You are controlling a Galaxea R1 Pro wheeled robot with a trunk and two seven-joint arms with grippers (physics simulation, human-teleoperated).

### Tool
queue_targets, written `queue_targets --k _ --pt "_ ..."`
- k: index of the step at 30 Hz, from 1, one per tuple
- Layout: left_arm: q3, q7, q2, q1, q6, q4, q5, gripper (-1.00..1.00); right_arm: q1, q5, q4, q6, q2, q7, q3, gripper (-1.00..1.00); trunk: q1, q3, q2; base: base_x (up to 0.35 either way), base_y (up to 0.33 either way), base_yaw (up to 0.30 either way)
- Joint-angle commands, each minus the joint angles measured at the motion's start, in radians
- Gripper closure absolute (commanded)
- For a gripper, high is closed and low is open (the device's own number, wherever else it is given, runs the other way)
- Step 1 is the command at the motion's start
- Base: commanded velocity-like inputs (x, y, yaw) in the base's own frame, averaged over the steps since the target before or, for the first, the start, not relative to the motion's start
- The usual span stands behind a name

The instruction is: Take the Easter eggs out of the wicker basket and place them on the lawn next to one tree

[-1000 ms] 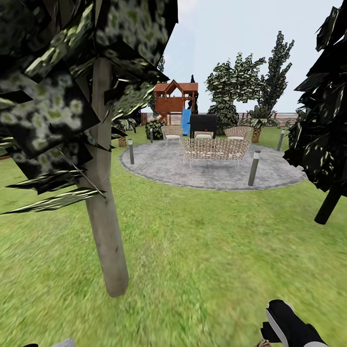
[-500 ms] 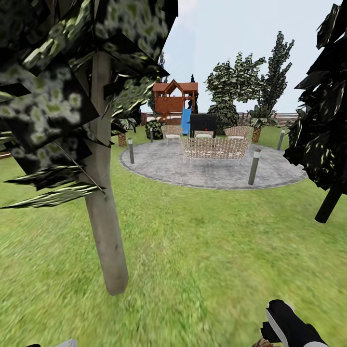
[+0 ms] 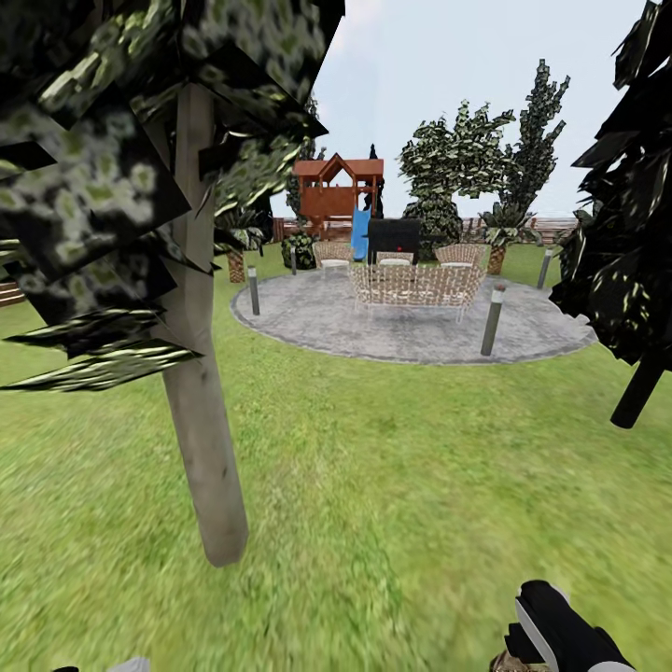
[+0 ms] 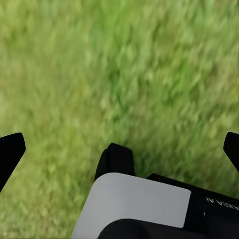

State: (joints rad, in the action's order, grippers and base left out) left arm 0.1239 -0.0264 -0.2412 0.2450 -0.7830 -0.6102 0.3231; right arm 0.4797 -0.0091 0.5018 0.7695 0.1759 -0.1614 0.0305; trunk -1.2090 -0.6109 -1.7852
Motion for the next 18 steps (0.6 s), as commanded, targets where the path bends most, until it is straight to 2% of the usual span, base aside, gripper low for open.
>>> queue_targets --k 1,18 --pt "0.003 -0.003 0.0 0.0 -0.005 -0.001 -0.001 -1.0 0.0 -0.001 0.001 0.005 0.0 -0.003 0.003 -1.0 -0.004 -0.004 -0.008 0.0 0.0 0.0" --pt "0.003 -0.003 0.014 0.0 -0.004 0.0 -0.002 -1.0 0.0 -0.002 0.001 0.007 0.0 -0.003 0.003 -1.0 -0.069 -0.058 -0.127 0.0 0.0 0.0"
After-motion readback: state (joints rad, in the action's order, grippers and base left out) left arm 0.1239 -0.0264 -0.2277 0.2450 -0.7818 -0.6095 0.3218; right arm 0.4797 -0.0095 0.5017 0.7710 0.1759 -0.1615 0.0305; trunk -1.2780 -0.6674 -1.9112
